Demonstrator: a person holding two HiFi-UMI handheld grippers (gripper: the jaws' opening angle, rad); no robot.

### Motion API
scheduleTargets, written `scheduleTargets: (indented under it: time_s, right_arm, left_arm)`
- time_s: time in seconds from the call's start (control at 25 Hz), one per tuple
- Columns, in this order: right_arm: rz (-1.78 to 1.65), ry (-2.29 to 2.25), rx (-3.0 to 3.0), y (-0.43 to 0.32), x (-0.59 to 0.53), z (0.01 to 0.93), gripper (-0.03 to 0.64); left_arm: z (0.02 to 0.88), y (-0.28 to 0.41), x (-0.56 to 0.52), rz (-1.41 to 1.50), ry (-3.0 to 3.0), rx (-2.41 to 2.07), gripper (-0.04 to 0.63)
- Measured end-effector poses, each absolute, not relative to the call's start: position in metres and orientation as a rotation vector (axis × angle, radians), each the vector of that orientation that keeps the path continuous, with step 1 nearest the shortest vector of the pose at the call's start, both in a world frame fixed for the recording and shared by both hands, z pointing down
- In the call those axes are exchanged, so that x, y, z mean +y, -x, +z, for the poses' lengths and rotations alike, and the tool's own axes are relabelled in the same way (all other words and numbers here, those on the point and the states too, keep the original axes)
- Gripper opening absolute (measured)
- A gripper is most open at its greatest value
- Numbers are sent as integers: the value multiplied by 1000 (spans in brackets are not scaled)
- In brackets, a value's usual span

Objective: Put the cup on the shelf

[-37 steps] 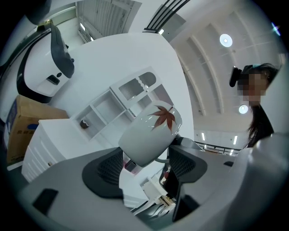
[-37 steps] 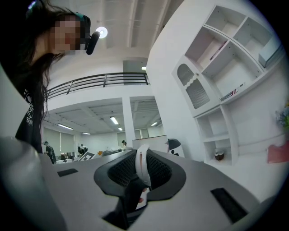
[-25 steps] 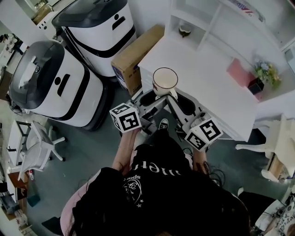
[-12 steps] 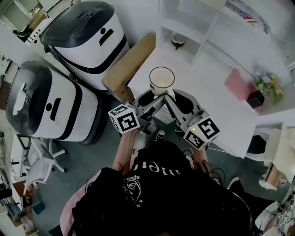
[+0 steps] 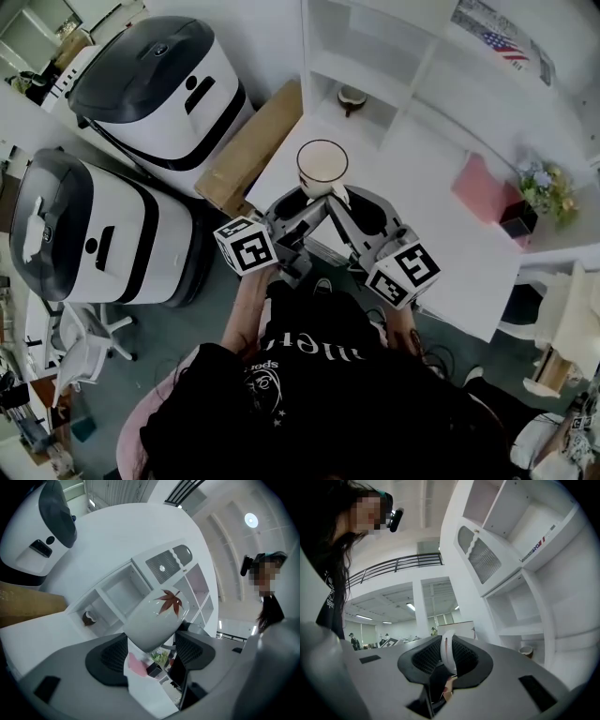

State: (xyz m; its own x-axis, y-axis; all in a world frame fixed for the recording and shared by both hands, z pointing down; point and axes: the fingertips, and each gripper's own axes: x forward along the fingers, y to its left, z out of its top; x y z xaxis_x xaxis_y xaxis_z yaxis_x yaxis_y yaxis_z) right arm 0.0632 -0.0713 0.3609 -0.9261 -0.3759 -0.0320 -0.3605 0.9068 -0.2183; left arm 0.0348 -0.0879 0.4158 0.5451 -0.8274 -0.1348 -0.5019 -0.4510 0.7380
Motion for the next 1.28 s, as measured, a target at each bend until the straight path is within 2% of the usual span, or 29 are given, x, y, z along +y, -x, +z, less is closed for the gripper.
scheduleTargets:
  time_s: [1.28]
  right_arm:
    - [-432, 1228, 2602, -25, -271, 350, 92]
  left_arm:
    - [403, 2, -295, -429, -2282, -636, 321]
